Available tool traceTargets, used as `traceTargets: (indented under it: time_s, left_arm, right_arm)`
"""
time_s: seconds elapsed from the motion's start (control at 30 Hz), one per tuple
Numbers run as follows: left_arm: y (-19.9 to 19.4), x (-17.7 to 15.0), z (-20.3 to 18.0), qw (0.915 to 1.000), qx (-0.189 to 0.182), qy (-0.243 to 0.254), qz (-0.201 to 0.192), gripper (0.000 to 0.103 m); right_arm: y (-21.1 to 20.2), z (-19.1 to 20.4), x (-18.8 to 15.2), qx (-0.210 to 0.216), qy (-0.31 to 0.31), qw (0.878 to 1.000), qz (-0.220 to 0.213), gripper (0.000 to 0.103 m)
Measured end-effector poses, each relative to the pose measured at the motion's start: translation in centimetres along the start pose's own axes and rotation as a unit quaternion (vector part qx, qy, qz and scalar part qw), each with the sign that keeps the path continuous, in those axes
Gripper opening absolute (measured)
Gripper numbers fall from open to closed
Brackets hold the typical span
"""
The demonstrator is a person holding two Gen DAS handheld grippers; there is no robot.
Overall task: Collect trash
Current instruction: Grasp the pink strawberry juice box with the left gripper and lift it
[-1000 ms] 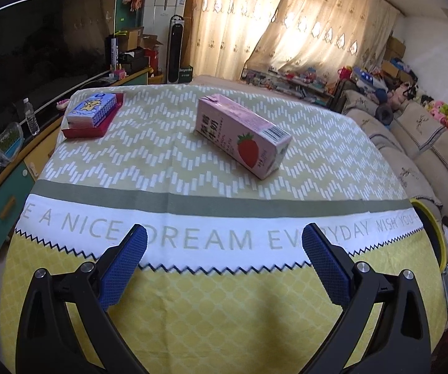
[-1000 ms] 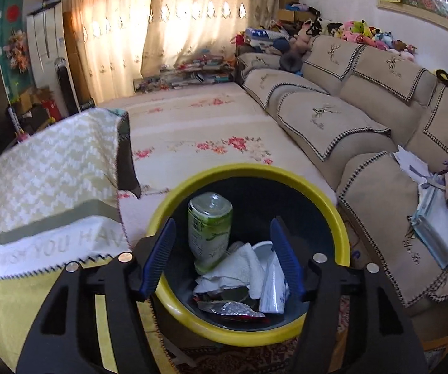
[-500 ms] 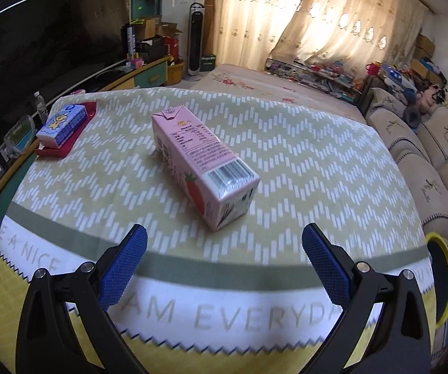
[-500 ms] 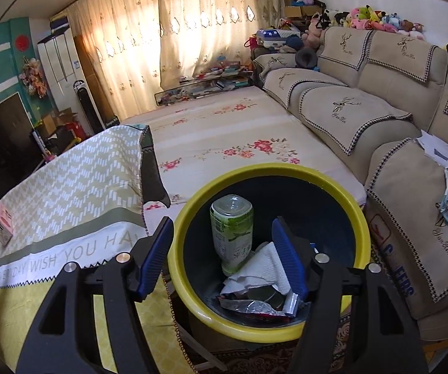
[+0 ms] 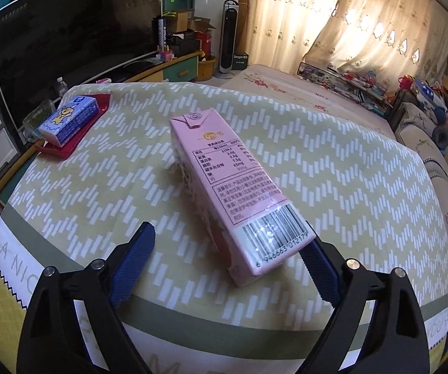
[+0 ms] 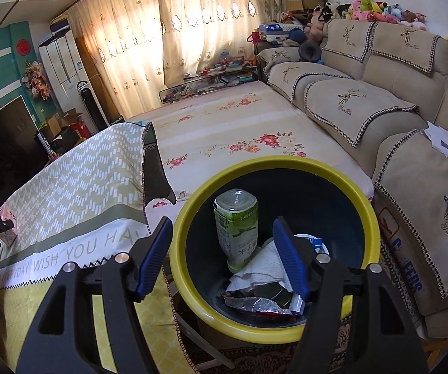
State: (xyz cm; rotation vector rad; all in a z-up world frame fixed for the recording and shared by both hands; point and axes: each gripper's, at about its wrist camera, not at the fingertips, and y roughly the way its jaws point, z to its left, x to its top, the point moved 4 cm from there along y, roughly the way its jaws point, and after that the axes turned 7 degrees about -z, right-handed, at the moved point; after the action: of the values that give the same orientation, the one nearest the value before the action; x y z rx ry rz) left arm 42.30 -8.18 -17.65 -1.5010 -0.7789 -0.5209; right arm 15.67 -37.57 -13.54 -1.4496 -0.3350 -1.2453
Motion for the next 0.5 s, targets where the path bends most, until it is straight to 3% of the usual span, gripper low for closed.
traceTargets:
  time_s: [0.17,0.5]
  left_arm:
    - [-0.4,0.4,0.9,0.9999,0.006,0.012,-0.009,0.073]
    - [-1.8,0.8,5.4,0.999,0.039,0.009,-0.019,0.072]
  right_arm:
    - [0.1,0.6,-0.1,0.003,-0.006,1.0,0.004,0.064]
    - [-0.2,0.5,0.0,0.005,-0.006,1.0,0.001,0.064]
